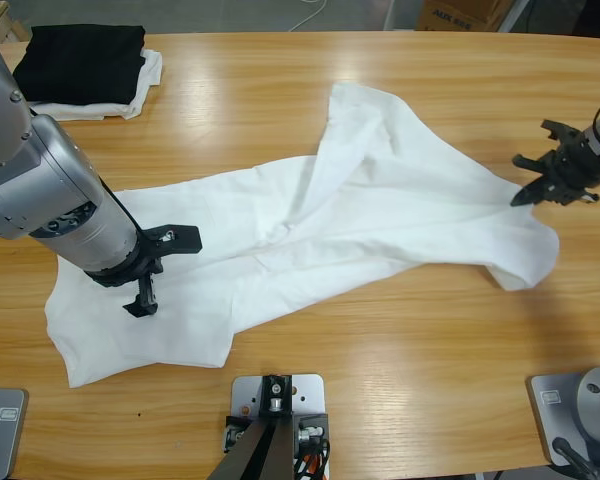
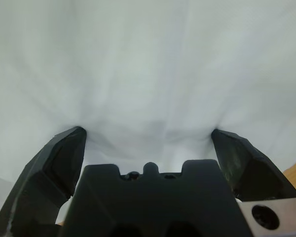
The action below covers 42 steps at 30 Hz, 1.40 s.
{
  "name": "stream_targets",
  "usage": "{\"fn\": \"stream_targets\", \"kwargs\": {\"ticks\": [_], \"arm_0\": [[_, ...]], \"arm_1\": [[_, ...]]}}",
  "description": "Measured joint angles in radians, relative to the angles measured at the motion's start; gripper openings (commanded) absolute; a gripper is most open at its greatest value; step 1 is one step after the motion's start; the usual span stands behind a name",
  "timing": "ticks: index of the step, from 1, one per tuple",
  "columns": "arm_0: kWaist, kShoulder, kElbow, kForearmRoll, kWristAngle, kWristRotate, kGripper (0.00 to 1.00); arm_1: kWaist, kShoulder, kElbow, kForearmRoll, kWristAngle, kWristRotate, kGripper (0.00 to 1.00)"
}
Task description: Fold clothes
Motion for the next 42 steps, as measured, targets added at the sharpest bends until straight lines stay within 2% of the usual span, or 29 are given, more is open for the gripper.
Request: {"fn": "stream_targets", "kwargs": {"ticks": [3, 4, 5, 6, 13, 16, 20, 23, 28, 33, 36, 38, 42], "arm_0": [[-0.003, 0.0, 0.0, -0.001, -0.002, 0.005, 0.95], [-0.003, 0.0, 0.0, -0.001, -0.003, 0.007, 0.95], [-0.004, 0.0, 0.0, -0.002, -0.004, 0.009, 0.95], [-0.004, 0.0, 0.0, -0.002, -0.006, 0.011, 0.95], [-0.005, 0.0, 0.0, -0.003, -0.012, 0.02, 0.95], [-0.005, 0.0, 0.0, -0.003, -0.012, 0.02, 0.95], [-0.005, 0.0, -0.001, -0.003, -0.012, 0.02, 0.95], [-0.005, 0.0, -0.001, -0.003, -0.012, 0.02, 0.95], [-0.005, 0.0, -0.001, -0.003, -0.012, 0.02, 0.95], [-0.005, -0.001, -0.001, -0.003, -0.012, 0.02, 0.95], [-0.005, -0.001, -0.002, -0.003, -0.012, 0.02, 0.95], [-0.007, -0.001, -0.008, -0.001, -0.012, 0.02, 0.95], [-0.027, 0.004, -0.025, 0.0, -0.018, 0.021, 0.95]], "arm_1": [[0.003, 0.0, -0.004, 0.045, -0.048, 0.031, 0.0], [0.004, -0.001, -0.005, 0.053, -0.062, 0.043, 0.211], [0.005, -0.002, -0.005, 0.059, -0.076, 0.055, 0.877], [0.005, -0.006, -0.005, 0.06, -0.084, 0.062, 1.0], [0.06, -0.131, -0.039, 0.034, -0.142, 0.119, 1.0], [0.082, -0.27, -0.002, 0.04, -0.153, 0.291, 1.0], [0.158, -0.487, 0.168, 0.04, -0.157, 0.589, 1.0], [0.175, -0.586, 0.238, 0.055, -0.158, 0.721, 1.0], [0.172, -0.596, 0.292, 0.065, -0.116, 0.822, 1.0], [0.079, -0.596, 0.318, 0.07, -0.107, 0.841, 1.0], [0.067, -0.597, 0.318, 0.081, -0.107, 0.896, 1.0], [0.104, -0.61, 0.318, 0.07, -0.119, 0.965, 1.0], [0.212, -0.633, 0.318, 0.058, -0.161, 1.222, 0.977]]}}
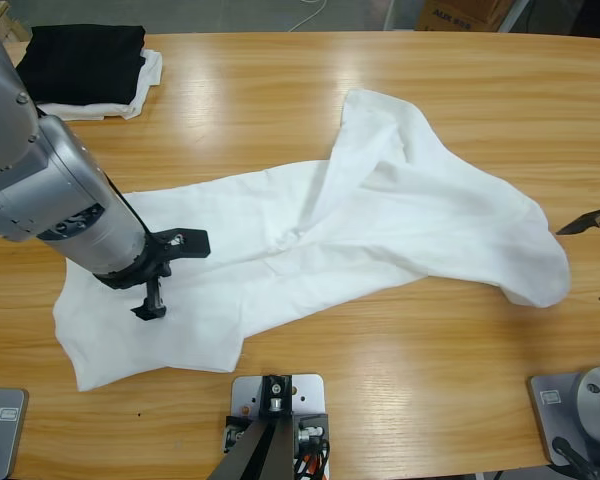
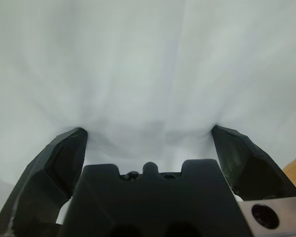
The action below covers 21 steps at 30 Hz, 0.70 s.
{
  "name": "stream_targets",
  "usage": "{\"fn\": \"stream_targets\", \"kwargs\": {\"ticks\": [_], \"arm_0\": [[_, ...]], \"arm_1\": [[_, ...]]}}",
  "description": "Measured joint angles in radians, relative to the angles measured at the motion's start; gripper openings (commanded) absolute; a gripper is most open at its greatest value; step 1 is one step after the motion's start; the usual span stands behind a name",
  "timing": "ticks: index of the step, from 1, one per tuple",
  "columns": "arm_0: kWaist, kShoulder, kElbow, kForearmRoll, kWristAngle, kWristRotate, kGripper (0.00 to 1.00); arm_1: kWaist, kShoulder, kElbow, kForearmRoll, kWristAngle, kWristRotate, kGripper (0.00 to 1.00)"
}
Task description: Fold clothes
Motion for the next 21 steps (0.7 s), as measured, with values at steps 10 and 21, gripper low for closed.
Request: {"fn": "stream_targets", "kwargs": {"ticks": [10, 21], "arm_0": [[-0.013, 0.006, -0.016, 0.014, -0.009, 0.064, 0.95], [-0.012, 0.007, -0.016, 0.014, -0.009, 0.072, 0.95]], "arm_1": [[0.262, 0.011, 0.156, -0.232, -0.09, 0.717, 0.863], [0.355, 0.048, 0.175, -0.243, -0.107, 0.794, 0.823]]}}
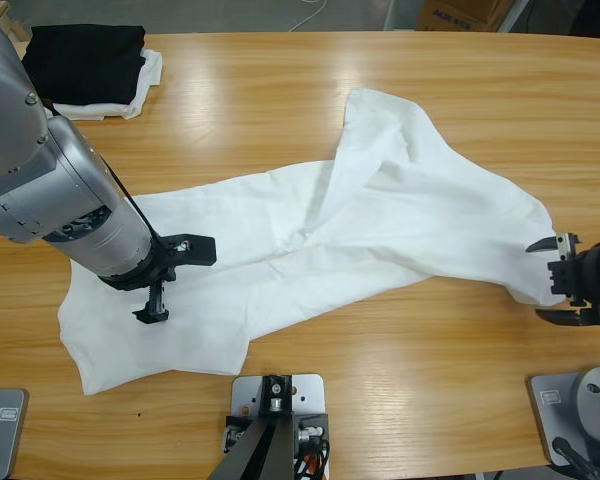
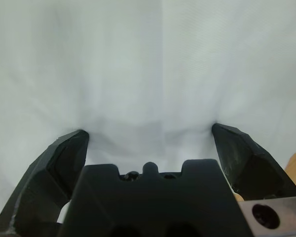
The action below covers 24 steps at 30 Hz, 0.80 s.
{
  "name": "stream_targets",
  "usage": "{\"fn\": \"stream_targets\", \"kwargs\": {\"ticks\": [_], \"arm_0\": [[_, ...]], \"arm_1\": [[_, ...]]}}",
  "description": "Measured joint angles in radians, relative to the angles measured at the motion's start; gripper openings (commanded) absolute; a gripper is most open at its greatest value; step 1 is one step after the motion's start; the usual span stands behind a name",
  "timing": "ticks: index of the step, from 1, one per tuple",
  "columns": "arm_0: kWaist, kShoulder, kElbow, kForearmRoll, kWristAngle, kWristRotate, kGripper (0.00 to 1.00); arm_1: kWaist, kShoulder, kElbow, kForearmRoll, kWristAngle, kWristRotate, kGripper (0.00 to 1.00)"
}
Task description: Fold clothes
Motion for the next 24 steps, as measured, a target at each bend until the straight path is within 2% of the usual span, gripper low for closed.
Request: {"fn": "stream_targets", "kwargs": {"ticks": [9, 11, 13, 15, 16, 17, 24], "arm_0": [[0.002, 0.0, 0.0, 0.0, 0.0, 0.0, 0.95], [0.005, 0.0, 0.0, 0.0, 0.0, 0.0, 0.95], [0.008, 0.0, 0.0, 0.0, -0.002, 0.0, 0.95], [0.01, 0.0, 0.0, 0.0, -0.004, 0.0, 0.95], [0.011, 0.0, 0.0, 0.0, -0.005, 0.0, 0.95], [0.011, 0.0, 0.0, 0.0, -0.005, 0.0, 0.95], [0.013, 0.0, 0.0, 0.0, -0.006, 0.0, 0.95]], "arm_1": [[0.093, 0.078, 0.0, -0.034, 0.0, 0.084, 0.794], [0.095, 0.092, 0.0, -0.042, -0.001, 0.084, 0.68], [0.095, 0.1, 0.0, -0.043, -0.001, 0.082, 0.492], [0.095, 0.101, 0.0, -0.043, -0.005, 0.066, 0.156], [0.095, 0.101, 0.0, -0.042, -0.006, 0.048, 0.031], [0.095, 0.101, 0.0, -0.039, -0.009, 0.025, 0.0], [0.094, 0.101, 0.004, -0.037, -0.029, -0.098, 0.0]]}}
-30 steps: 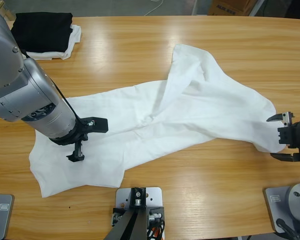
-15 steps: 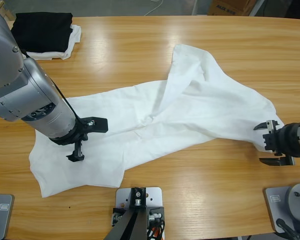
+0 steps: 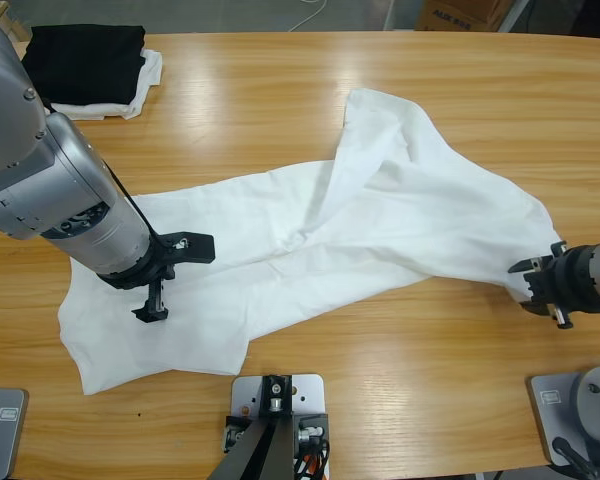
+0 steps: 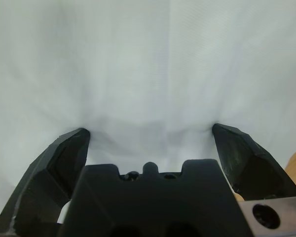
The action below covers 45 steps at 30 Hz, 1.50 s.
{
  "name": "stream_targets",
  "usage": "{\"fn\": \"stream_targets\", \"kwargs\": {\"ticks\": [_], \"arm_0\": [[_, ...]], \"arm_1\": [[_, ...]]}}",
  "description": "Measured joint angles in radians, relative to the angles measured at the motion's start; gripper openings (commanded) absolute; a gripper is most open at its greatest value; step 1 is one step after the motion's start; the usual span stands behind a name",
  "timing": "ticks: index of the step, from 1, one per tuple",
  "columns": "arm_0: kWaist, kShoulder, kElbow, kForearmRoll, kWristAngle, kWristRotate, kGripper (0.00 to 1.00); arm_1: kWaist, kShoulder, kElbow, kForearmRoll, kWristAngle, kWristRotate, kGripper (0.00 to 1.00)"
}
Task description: Fold clothes
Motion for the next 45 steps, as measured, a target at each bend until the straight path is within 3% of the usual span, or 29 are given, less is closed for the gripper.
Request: {"fn": "stream_targets", "kwargs": {"ticks": [12, 21, 30, 31, 32, 33, 34, 39, 45], "arm_0": [[0.001, 0.0, 0.0, 0.0, 0.0, 0.0, 0.95], [0.002, 0.0, 0.0, 0.0, 0.0, 0.0, 0.95], [0.004, 0.0, 0.0, 0.0, 0.0, 0.0, 0.95], [0.004, 0.0, 0.0, 0.0, -0.001, 0.0, 0.95], [0.004, 0.0, 0.0, 0.0, -0.001, 0.0, 0.95], [0.004, 0.0, 0.0, 0.0, -0.002, 0.0, 0.95], [0.004, 0.0, 0.0, 0.0, -0.002, 0.0, 0.95], [0.004, 0.0, 0.0, 0.0, -0.002, 0.0, 0.95], [0.004, 0.0, 0.0, 0.0, -0.002, 0.0, 0.95]], "arm_1": [[-0.014, 0.011, 0.024, -0.031, -0.007, -0.041, 0.0], [-0.051, 0.033, -0.238, 0.002, -0.168, -0.577, 0.0], [-0.051, 0.264, -0.409, -0.043, -0.173, -0.823, 0.0], [-0.051, 0.295, -0.431, -0.045, -0.176, -0.857, 0.117], [-0.051, 0.321, -0.449, -0.047, -0.181, -0.883, 0.584], [-0.051, 0.346, -0.462, -0.048, -0.189, -0.91, 0.896], [-0.051, 0.365, -0.471, -0.049, -0.205, -0.936, 0.988], [-0.051, 0.38, -0.485, 0.011, -0.246, -1.025, 1.0], [-0.1, 0.276, -0.486, 0.171, -0.303, -0.983, 1.0]]}}
